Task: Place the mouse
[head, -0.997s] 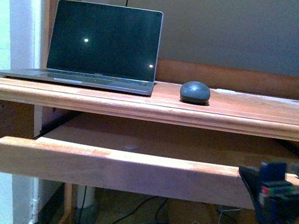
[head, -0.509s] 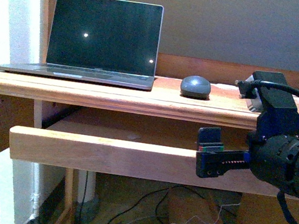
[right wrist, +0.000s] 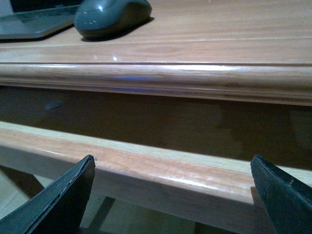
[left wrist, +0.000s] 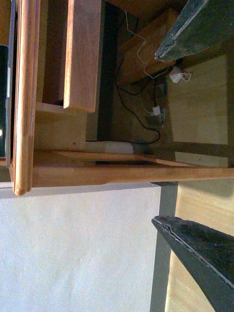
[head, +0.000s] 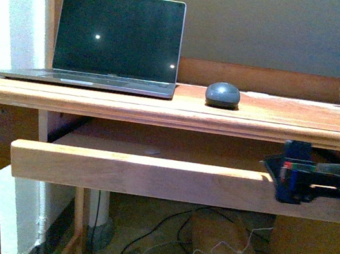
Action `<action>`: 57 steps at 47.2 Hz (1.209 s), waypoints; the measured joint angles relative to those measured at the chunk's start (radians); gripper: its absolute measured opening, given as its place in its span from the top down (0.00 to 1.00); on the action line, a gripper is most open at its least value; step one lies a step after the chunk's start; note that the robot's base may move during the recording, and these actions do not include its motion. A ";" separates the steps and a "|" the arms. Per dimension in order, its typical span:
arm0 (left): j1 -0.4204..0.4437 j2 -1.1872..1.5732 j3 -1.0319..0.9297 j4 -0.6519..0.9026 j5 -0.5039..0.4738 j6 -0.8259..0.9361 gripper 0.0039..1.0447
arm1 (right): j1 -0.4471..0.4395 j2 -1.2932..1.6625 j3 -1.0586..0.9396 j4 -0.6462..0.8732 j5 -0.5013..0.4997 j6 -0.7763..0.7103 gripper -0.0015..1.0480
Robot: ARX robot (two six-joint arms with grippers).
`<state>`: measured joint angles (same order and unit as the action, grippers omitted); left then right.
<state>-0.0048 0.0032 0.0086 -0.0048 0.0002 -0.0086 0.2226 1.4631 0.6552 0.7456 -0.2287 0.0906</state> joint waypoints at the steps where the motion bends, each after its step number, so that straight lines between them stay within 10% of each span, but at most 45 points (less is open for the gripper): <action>1: 0.000 0.000 0.000 0.000 0.000 0.000 0.07 | -0.006 -0.014 -0.010 -0.001 -0.008 0.000 0.07; 17: 0.000 0.000 0.000 0.000 0.000 0.000 0.07 | -0.013 -0.047 -0.105 0.018 -0.040 -0.010 0.07; 57: 0.000 0.000 0.000 0.000 0.000 0.000 0.07 | 0.228 0.353 0.234 0.011 0.331 -0.052 0.07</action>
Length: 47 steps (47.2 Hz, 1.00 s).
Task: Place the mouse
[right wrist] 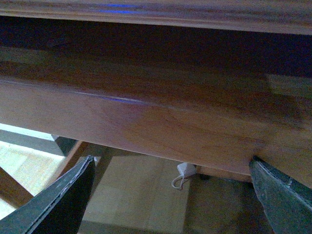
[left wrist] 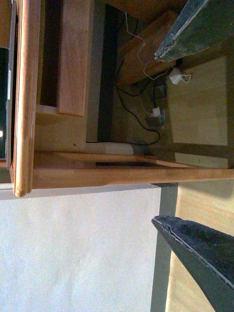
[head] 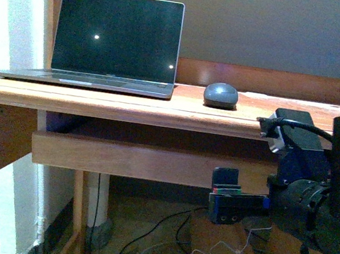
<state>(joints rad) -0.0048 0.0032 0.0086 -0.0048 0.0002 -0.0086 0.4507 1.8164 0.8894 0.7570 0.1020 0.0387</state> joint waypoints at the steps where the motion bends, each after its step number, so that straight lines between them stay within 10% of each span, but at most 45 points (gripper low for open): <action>1: 0.000 0.000 0.000 0.000 0.000 0.000 0.07 | 0.000 0.000 0.002 0.000 -0.001 0.004 0.07; 23: 0.000 0.000 0.000 0.000 0.000 0.000 0.07 | -0.157 -0.511 -0.314 -0.136 -0.110 0.197 0.07; 38: 0.000 0.000 0.000 0.000 0.000 0.000 0.07 | -0.279 -1.218 -0.618 -0.520 -0.229 0.292 0.07; 42: 0.000 0.000 0.000 0.000 0.000 0.000 0.07 | -0.294 -1.425 -0.672 -0.652 -0.056 0.174 0.20; 47: 0.000 0.000 0.000 0.000 0.000 0.000 0.07 | -0.424 -1.639 -0.724 -0.782 -0.089 0.046 0.36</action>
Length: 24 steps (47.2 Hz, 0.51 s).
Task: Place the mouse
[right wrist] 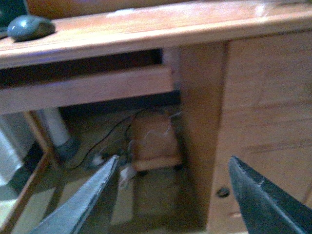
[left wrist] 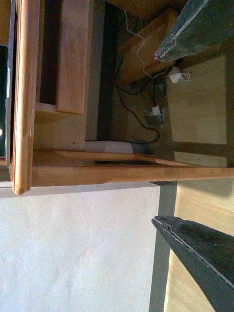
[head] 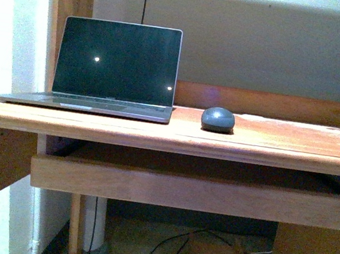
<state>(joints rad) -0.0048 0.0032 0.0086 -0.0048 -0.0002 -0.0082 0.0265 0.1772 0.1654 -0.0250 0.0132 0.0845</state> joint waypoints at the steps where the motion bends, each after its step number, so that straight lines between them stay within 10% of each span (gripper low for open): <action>1: 0.000 0.000 0.000 0.000 0.000 0.000 0.07 | -0.008 -0.024 -0.004 -0.002 0.000 -0.011 0.40; 16: 0.000 0.000 0.000 0.000 0.000 0.000 0.07 | -0.023 -0.097 -0.078 0.009 -0.013 -0.074 0.97; 24: 0.000 0.000 0.000 0.000 0.000 0.000 0.07 | -0.023 -0.113 -0.097 0.013 -0.013 -0.079 0.97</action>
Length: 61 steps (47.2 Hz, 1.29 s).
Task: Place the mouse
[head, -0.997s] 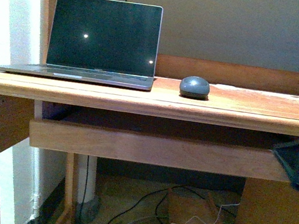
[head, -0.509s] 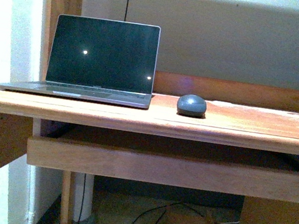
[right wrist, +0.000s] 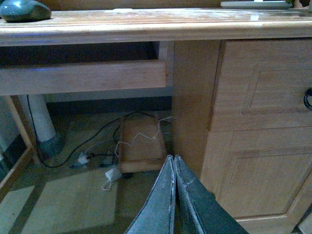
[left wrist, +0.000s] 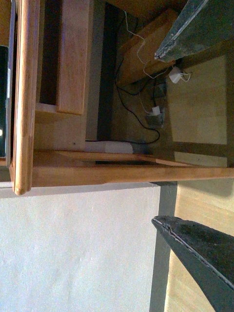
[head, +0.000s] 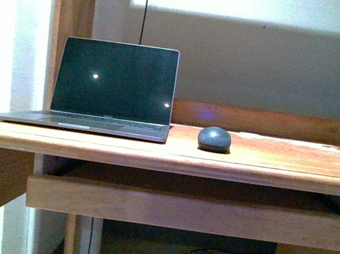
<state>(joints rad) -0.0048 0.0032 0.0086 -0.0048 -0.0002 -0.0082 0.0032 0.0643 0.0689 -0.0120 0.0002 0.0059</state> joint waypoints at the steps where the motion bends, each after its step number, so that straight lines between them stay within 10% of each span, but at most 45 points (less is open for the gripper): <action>1: 0.000 0.000 0.000 0.000 0.000 0.000 0.07 | 0.000 -0.001 -0.002 0.000 0.000 0.000 0.97; 29: 0.000 0.000 0.000 0.000 0.000 0.000 0.07 | -0.001 -0.057 -0.053 0.009 0.000 0.000 0.97; 55: 0.000 0.000 0.000 0.000 0.000 0.000 0.07 | -0.001 -0.058 -0.053 0.009 0.000 -0.002 0.06; 61: 0.000 0.000 0.000 0.000 0.000 0.000 0.07 | -0.001 -0.058 -0.053 0.009 0.000 -0.002 0.07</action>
<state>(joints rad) -0.0048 0.0032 0.0086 -0.0048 -0.0002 -0.0082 0.0021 0.0063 0.0154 -0.0029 -0.0002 0.0040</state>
